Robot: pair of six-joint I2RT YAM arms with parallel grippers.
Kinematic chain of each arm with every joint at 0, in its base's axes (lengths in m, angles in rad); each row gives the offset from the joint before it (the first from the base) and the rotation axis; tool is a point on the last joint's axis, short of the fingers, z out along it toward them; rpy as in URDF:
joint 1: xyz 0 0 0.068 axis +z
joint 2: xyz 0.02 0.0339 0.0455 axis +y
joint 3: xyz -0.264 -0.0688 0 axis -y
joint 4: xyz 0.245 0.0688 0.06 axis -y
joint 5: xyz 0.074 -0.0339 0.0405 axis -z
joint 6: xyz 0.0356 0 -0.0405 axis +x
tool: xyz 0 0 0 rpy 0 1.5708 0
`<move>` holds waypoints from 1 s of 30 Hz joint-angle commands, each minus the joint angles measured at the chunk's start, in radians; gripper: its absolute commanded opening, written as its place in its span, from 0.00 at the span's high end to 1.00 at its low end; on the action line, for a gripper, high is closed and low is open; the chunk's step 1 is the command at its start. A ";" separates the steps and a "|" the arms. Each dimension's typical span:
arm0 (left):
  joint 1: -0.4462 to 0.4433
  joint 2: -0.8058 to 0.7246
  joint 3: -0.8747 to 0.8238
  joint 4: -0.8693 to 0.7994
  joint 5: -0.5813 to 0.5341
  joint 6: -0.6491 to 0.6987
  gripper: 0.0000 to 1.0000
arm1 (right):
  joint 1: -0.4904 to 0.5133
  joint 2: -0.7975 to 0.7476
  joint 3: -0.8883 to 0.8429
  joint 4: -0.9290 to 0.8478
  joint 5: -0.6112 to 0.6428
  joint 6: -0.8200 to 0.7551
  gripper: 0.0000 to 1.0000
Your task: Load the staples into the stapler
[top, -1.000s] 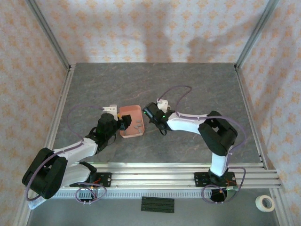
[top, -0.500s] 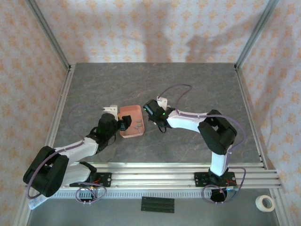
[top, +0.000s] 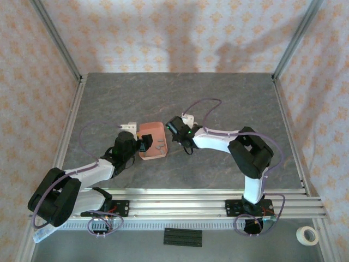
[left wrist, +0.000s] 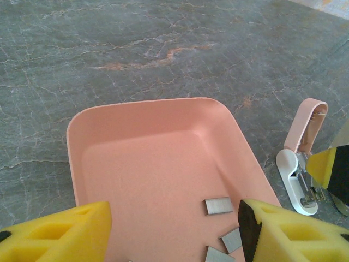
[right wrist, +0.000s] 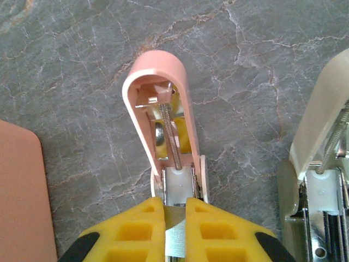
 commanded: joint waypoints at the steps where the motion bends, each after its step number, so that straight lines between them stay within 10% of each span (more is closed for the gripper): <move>1: -0.006 0.001 0.017 0.030 -0.002 -0.010 0.36 | -0.001 0.015 0.008 -0.039 0.017 -0.002 0.88; 30: -0.007 -0.033 0.003 0.018 -0.006 -0.001 0.36 | 0.010 -0.080 -0.007 -0.035 0.016 -0.156 0.88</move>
